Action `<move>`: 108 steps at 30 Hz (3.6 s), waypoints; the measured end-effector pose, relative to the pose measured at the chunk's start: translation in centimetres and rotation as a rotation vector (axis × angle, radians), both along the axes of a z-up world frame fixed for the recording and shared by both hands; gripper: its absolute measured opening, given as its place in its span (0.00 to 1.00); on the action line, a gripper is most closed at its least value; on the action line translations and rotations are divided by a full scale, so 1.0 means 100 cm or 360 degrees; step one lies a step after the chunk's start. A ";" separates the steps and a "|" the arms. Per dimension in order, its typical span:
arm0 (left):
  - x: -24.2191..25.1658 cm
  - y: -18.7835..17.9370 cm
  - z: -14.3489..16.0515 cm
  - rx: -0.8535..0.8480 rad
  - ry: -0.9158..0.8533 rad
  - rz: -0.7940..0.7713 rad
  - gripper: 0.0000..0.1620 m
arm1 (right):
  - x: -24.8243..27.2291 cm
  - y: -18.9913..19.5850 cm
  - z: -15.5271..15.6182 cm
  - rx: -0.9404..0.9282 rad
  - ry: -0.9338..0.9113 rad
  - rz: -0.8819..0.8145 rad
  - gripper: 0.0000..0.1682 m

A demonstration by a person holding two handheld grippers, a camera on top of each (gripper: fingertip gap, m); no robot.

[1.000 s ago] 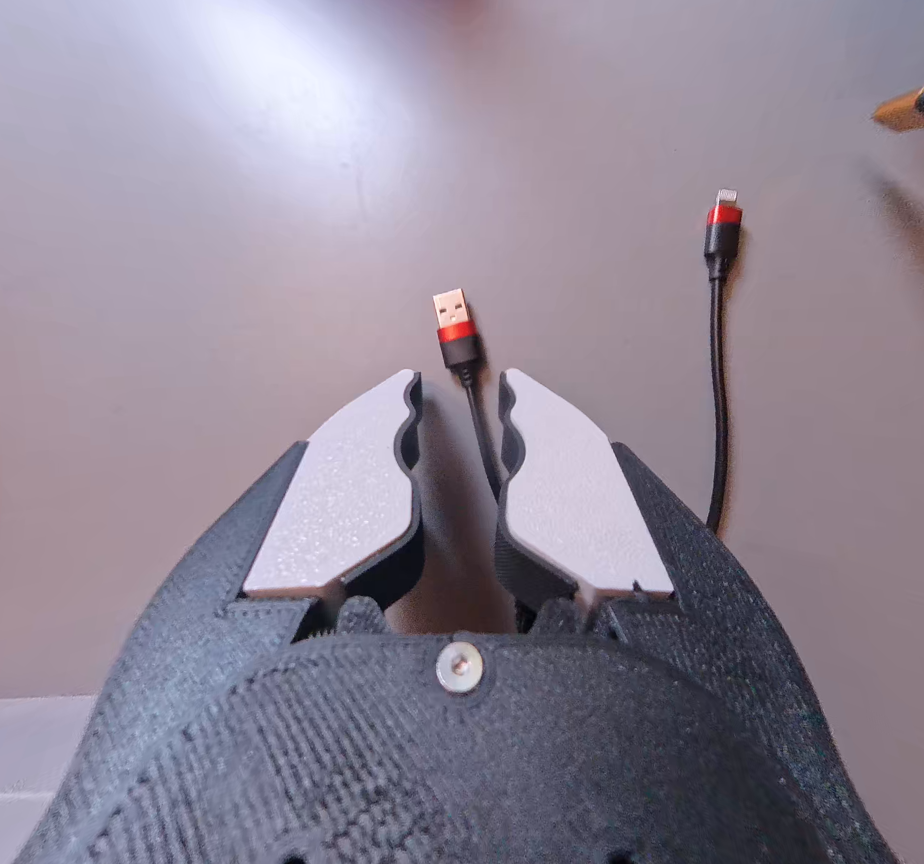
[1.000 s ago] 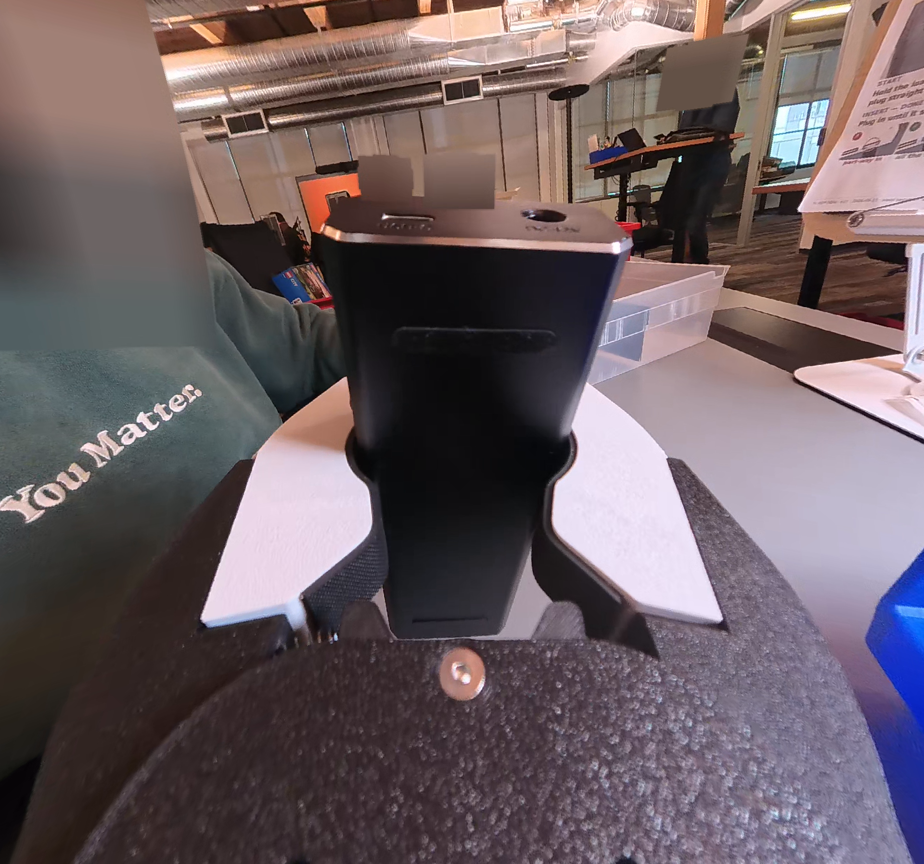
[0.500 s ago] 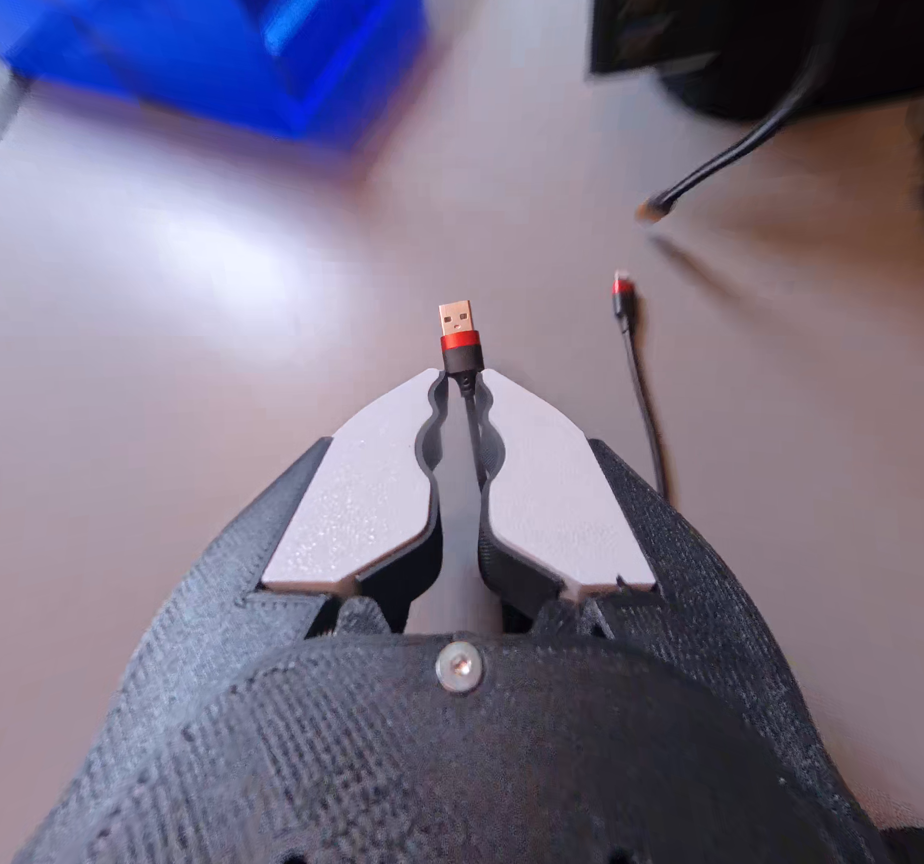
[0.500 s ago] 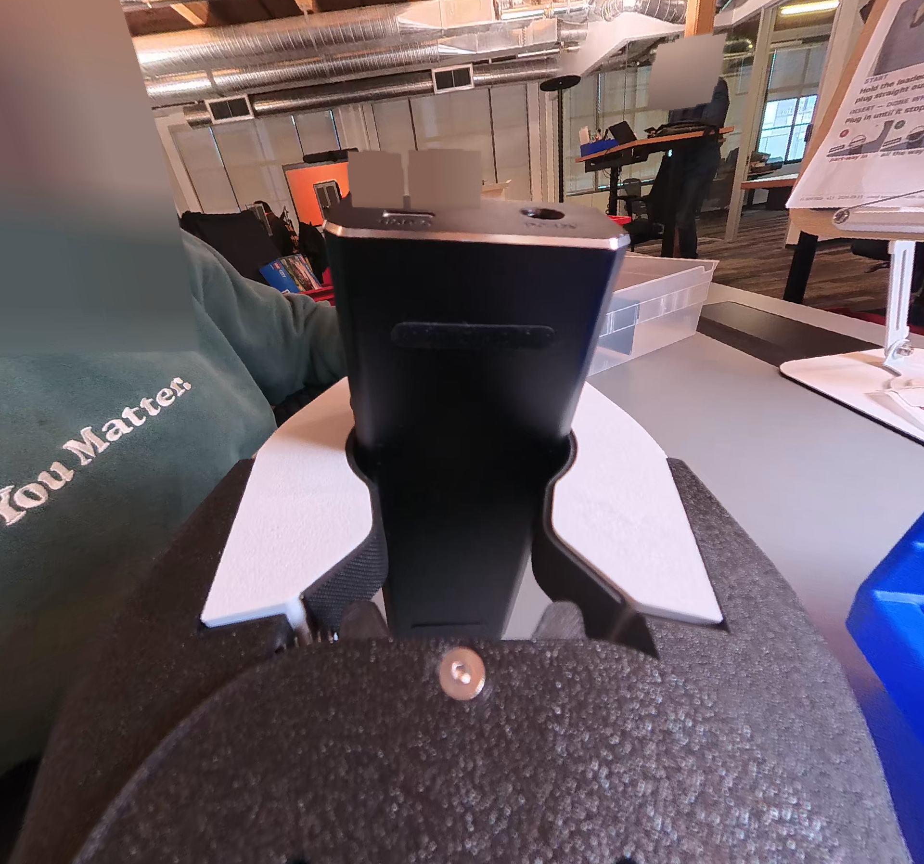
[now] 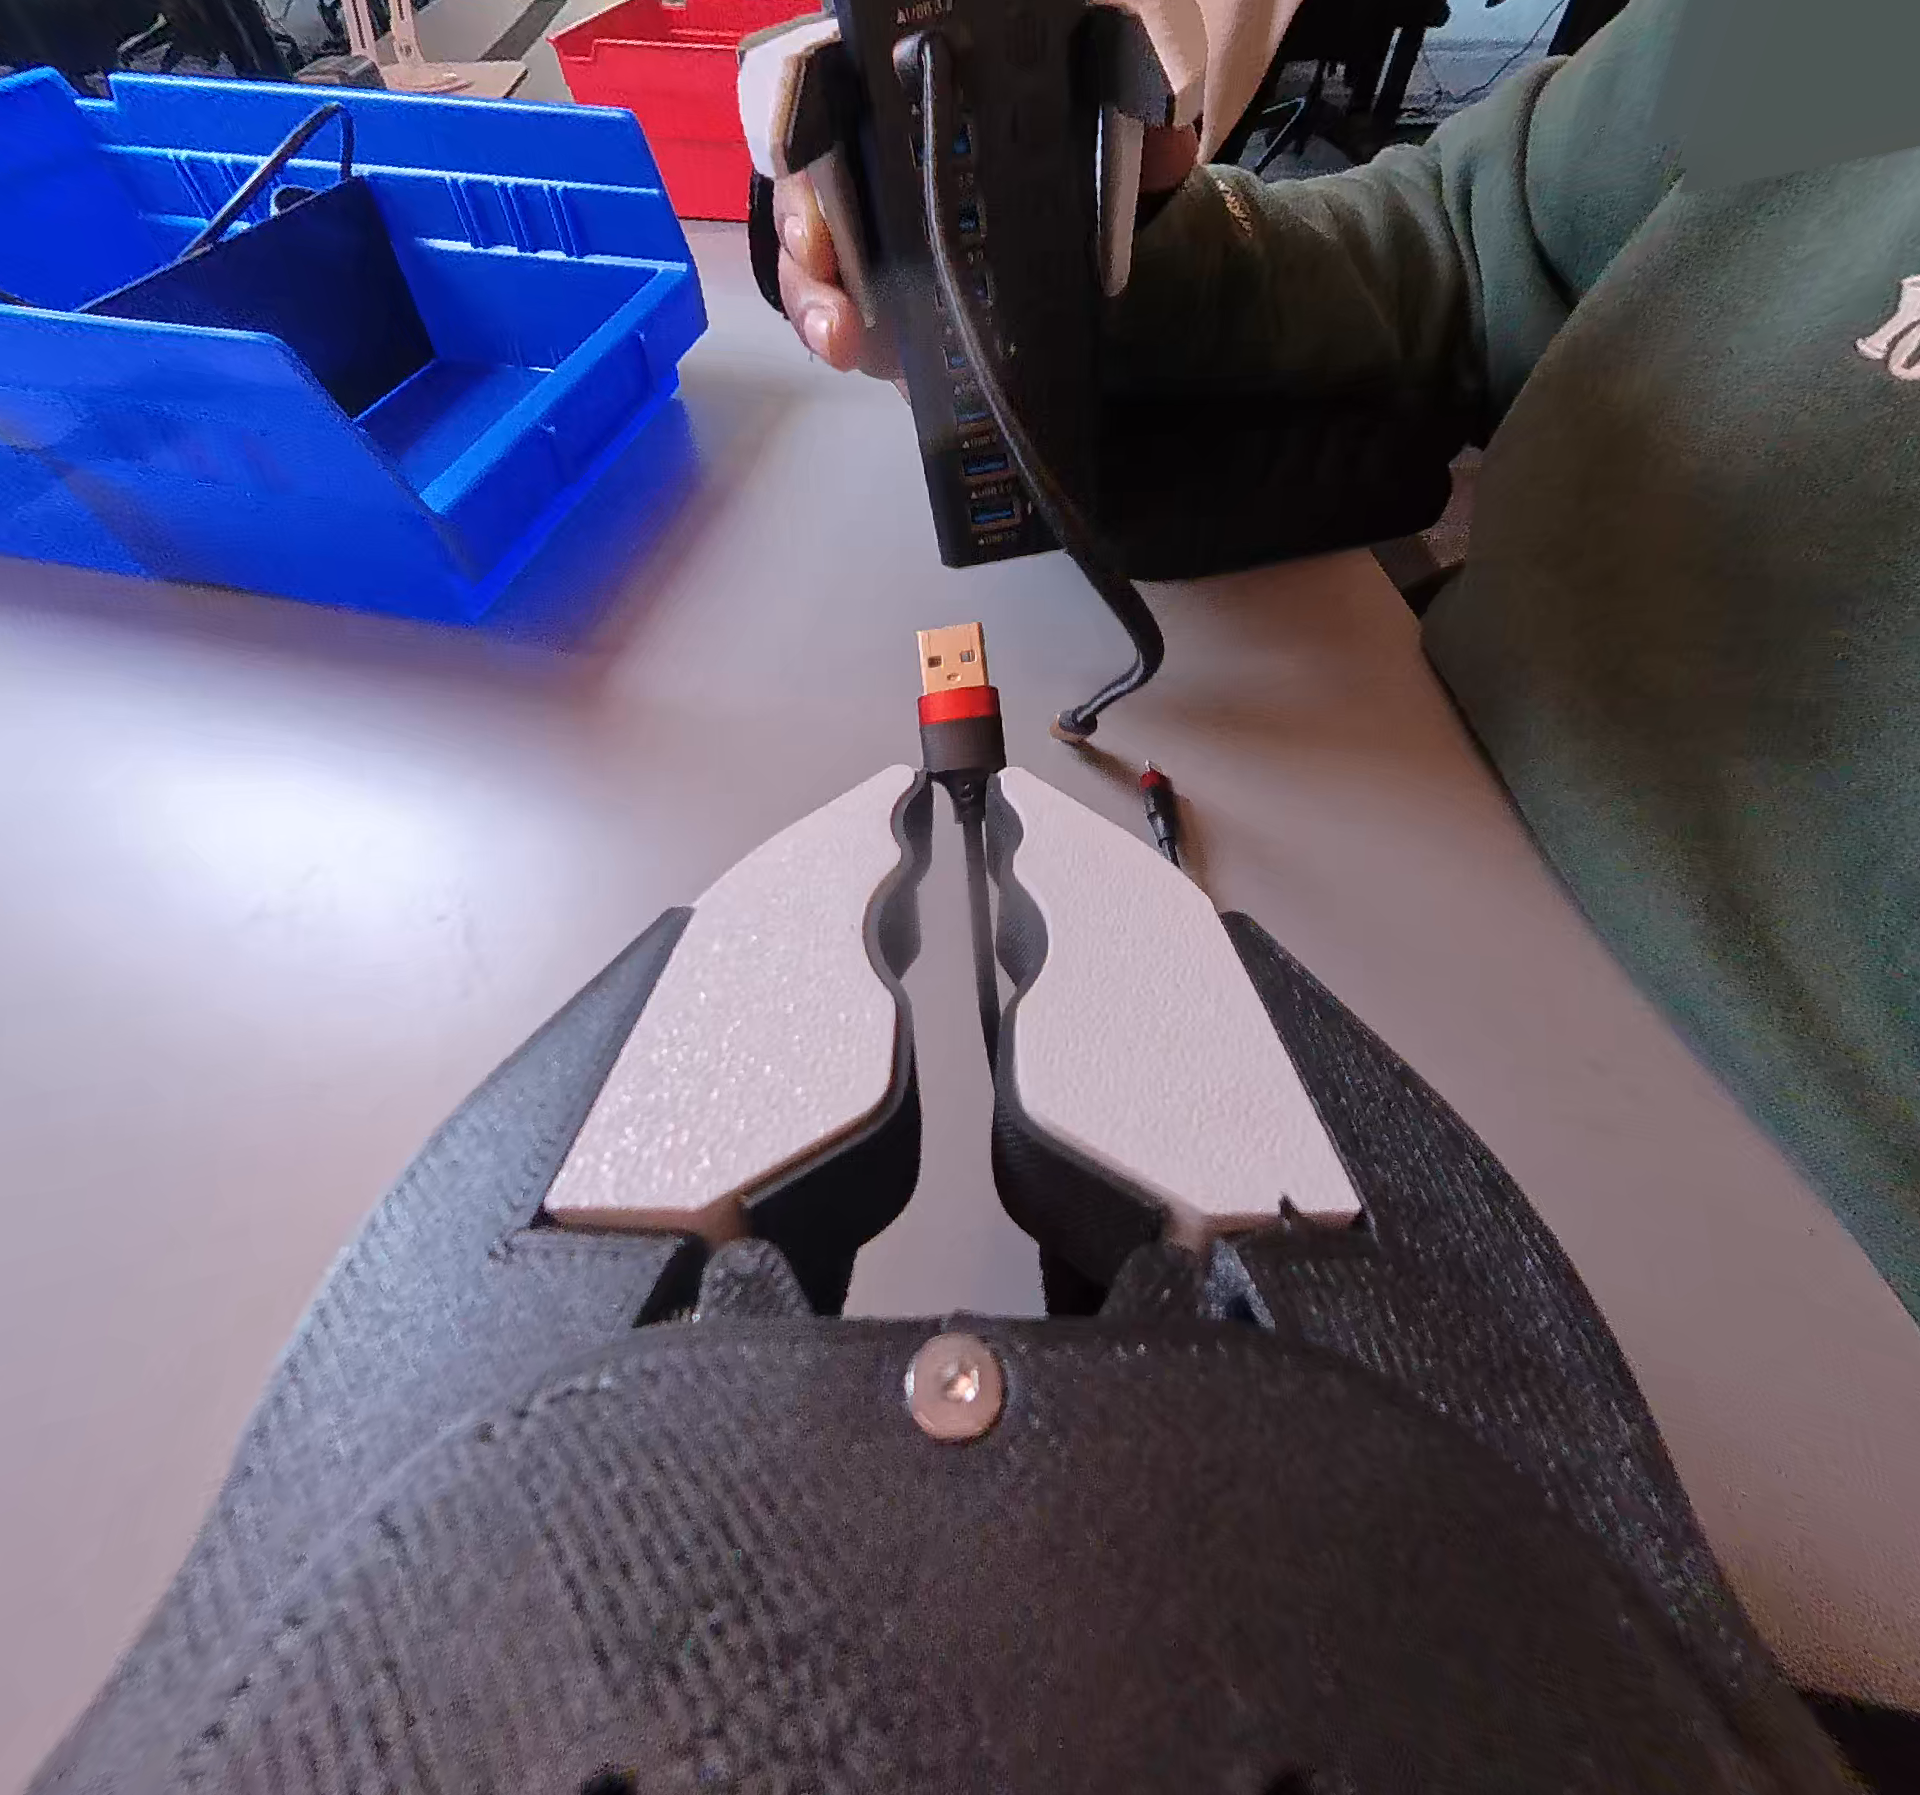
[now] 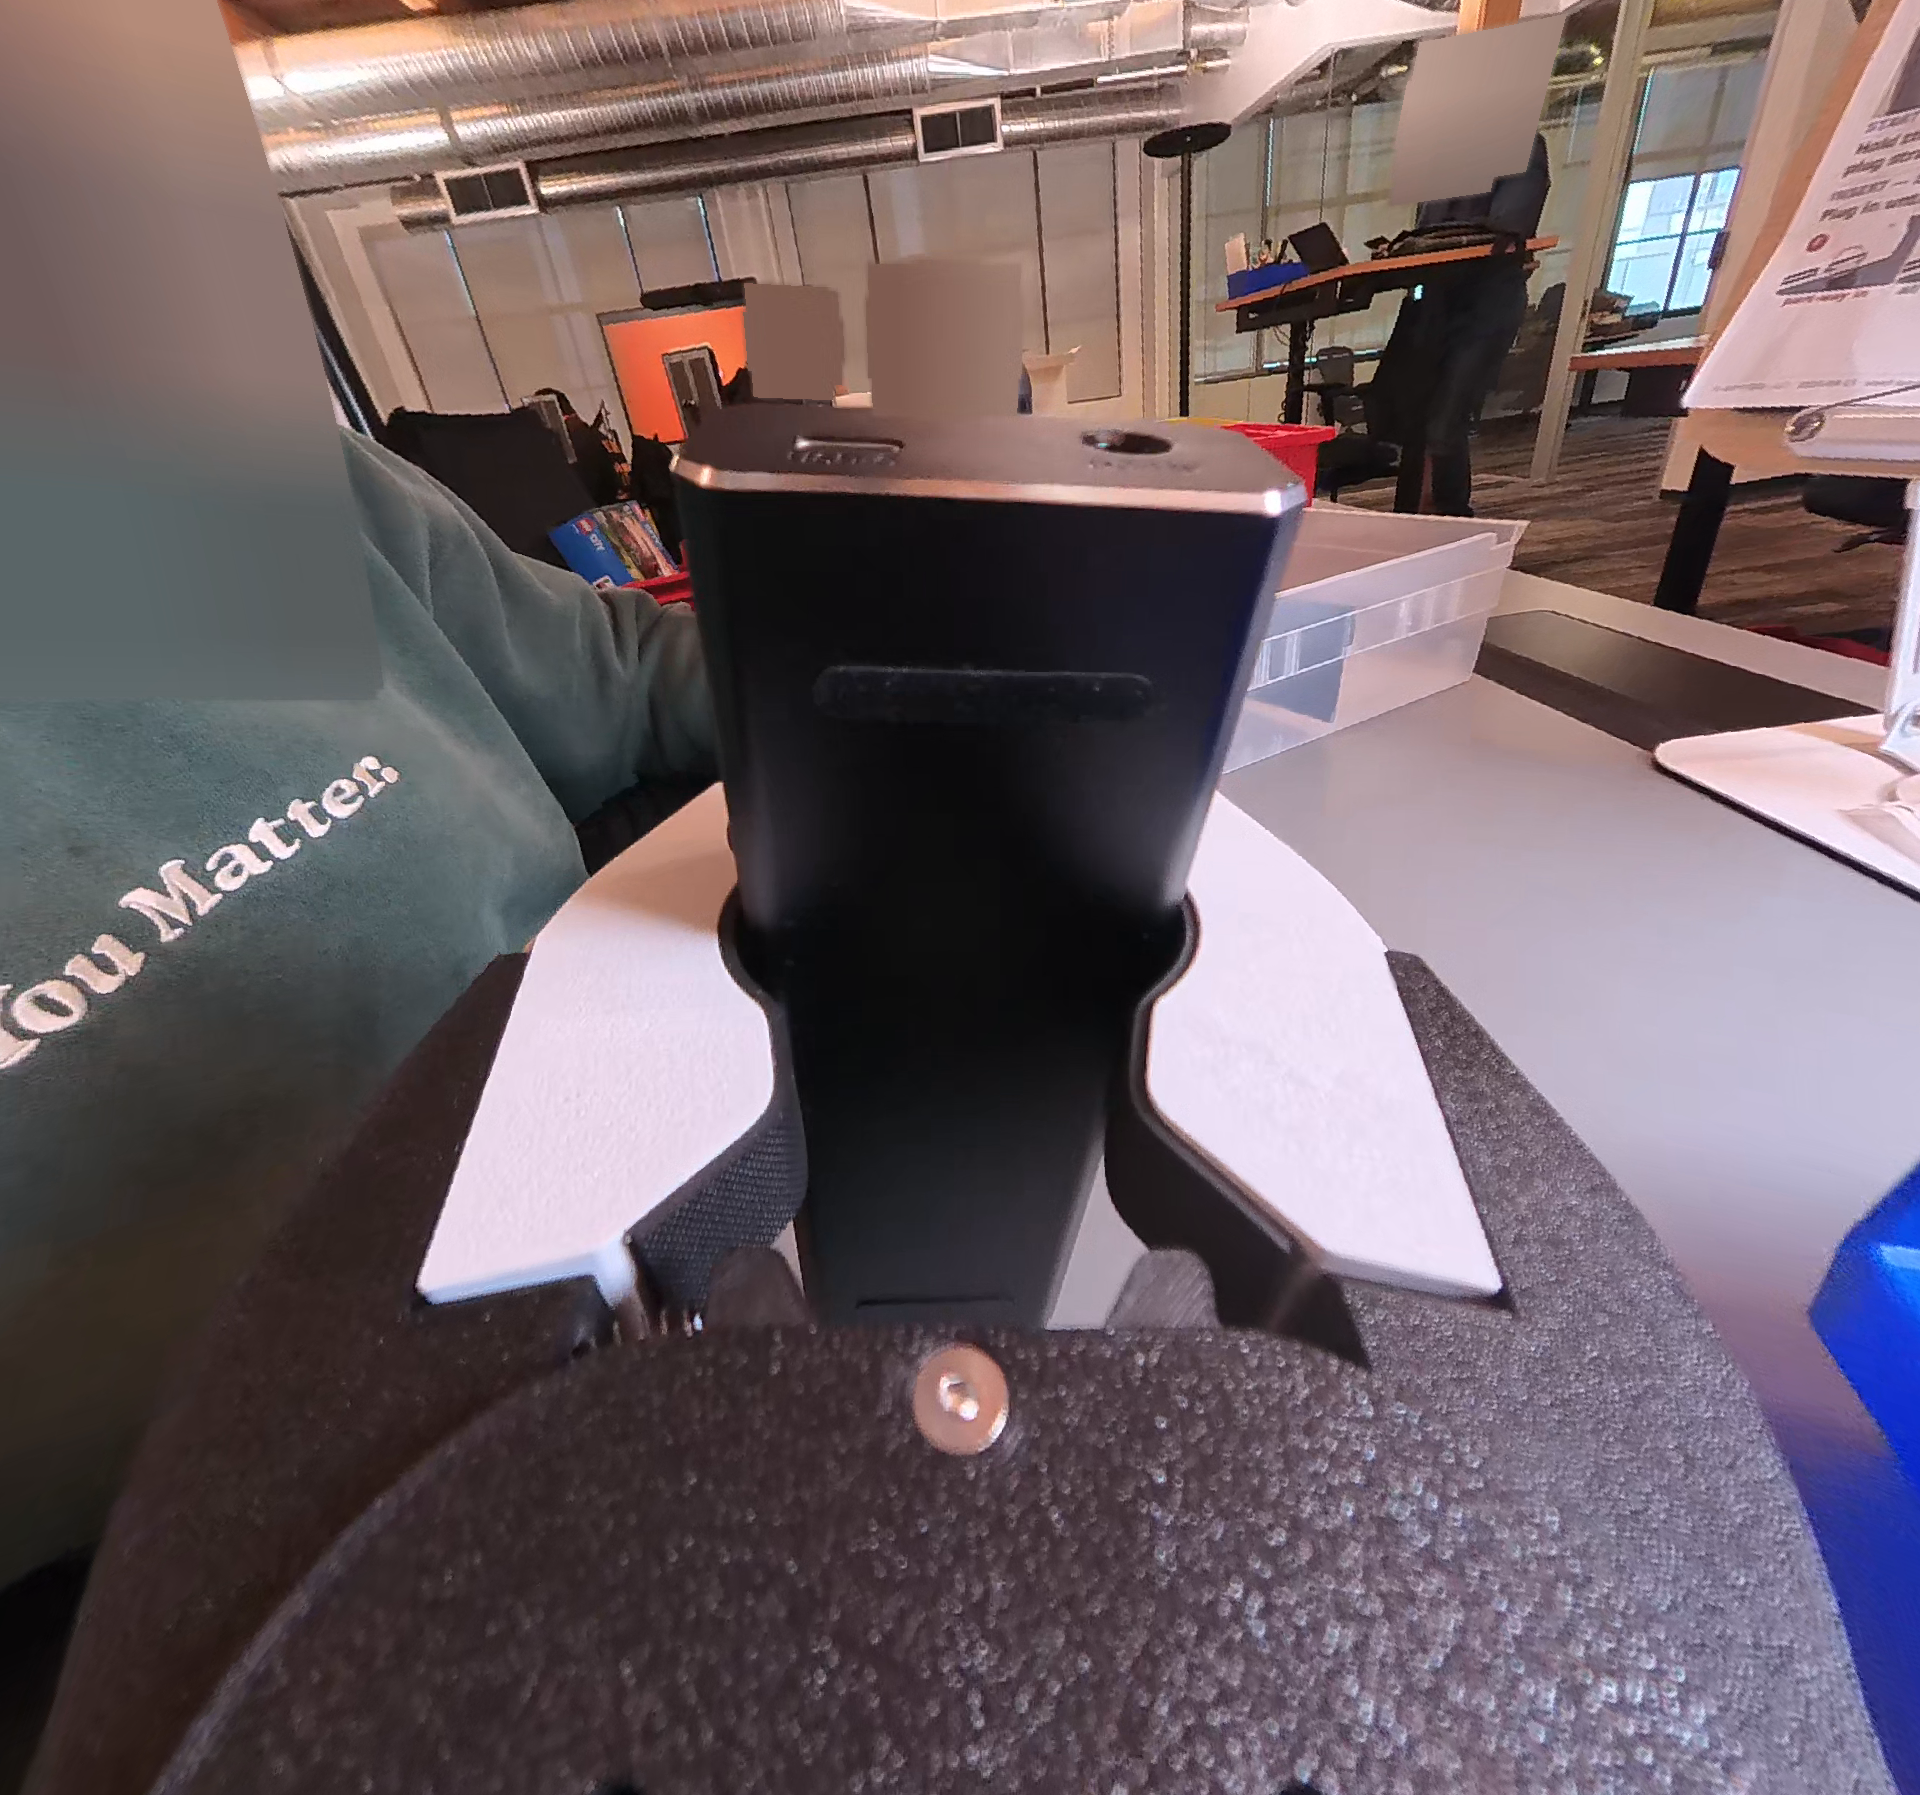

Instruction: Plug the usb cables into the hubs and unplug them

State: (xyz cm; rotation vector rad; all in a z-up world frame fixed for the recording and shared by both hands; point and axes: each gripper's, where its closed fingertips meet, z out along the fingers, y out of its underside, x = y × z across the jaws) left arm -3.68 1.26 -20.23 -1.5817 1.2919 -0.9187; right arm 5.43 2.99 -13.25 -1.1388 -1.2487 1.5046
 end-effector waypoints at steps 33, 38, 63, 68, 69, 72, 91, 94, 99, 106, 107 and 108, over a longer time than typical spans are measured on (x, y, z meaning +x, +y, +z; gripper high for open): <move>-0.054 0.070 0.098 0.1080 0.0589 0.0960 0.04 | -0.007 0.000 -0.005 -0.0129 0.0029 0.0076 0.43; -0.017 0.032 0.016 0.0563 0.0654 0.0488 0.04 | -0.006 -0.001 -0.004 -0.0115 0.0031 0.0073 0.42; 0.004 0.025 -0.083 -0.0112 0.0920 0.0470 0.07 | 0.003 0.007 0.001 -0.0097 0.0075 0.0008 0.43; 0.026 0.011 -0.042 -0.0153 0.0561 0.0238 0.07 | 0.002 0.000 0.000 -0.0078 0.0066 0.0056 0.43; 0.031 0.010 -0.026 -0.0152 0.0482 0.0210 0.07 | 0.001 -0.001 -0.001 -0.0078 0.0055 0.0067 0.43; 0.047 0.002 0.010 -0.0078 0.0364 0.0094 0.07 | -0.005 -0.003 -0.007 -0.0089 0.0015 0.0099 0.43; 0.070 -0.010 0.016 -0.0070 0.0622 -0.0164 0.07 | -0.031 -0.031 -0.040 0.0112 -0.0329 0.0183 0.42; 0.070 -0.009 0.021 -0.0064 0.0643 -0.0173 0.07 | -0.032 -0.029 -0.042 0.0116 -0.0368 0.0154 0.42; 0.065 -0.006 0.014 0.0037 0.0894 -0.0186 0.07 | -0.034 -0.031 -0.051 0.0143 -0.0443 0.0155 0.43; 0.061 -0.008 0.012 0.0046 0.1083 -0.0230 0.07 | -0.036 -0.033 -0.050 0.0110 -0.0440 0.0168 0.43; 0.061 -0.007 0.013 0.0040 0.1074 -0.0231 0.07 | -0.036 -0.033 -0.049 0.0107 -0.0437 0.0165 0.43; 0.062 -0.008 0.013 0.0031 0.1069 -0.0242 0.07 | -0.036 -0.033 -0.050 0.0111 -0.0442 0.0164 0.43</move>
